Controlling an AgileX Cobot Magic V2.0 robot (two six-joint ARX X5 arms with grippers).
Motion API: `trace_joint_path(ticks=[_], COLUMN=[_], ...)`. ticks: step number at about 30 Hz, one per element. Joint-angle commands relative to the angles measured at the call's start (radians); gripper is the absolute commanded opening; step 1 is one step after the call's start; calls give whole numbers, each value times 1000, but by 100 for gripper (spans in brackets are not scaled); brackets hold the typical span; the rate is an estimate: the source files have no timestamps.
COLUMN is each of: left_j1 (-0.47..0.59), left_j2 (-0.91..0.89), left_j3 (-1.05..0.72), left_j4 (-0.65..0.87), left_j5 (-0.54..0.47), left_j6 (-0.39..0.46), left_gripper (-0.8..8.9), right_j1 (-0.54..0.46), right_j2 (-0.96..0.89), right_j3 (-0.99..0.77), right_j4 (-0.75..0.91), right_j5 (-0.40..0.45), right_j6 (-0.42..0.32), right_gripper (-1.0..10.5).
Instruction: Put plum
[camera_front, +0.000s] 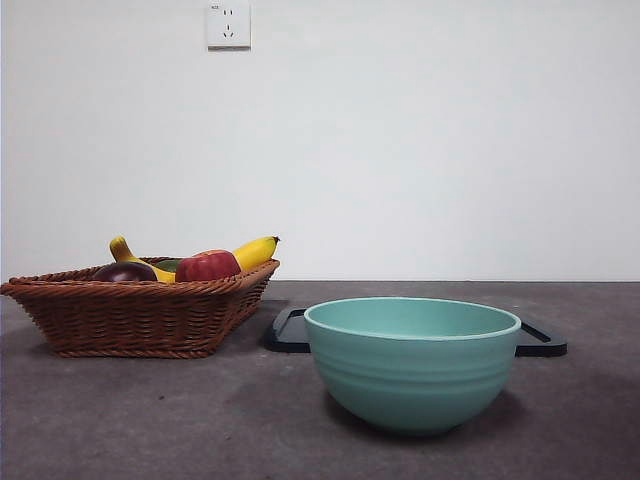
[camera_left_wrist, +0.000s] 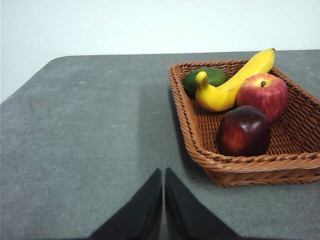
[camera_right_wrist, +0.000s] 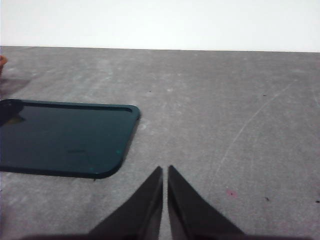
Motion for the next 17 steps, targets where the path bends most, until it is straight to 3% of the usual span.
trace_joint_path(ticks=[1,17], left_j1=[2,2], left_j2=[-2,-2], left_j3=[-20,-20], left_j4=[-9,-9], left_j5=[1,1], left_j6=[-3,-3], left_gripper=[7,7], right_j1=[-2,-2], right_j2=[-3,-3], right_j3=[-6,-6], right_j4=[-8,11], right_j5=[4,4], right_j6=[-4,-4], right_gripper=[5,5])
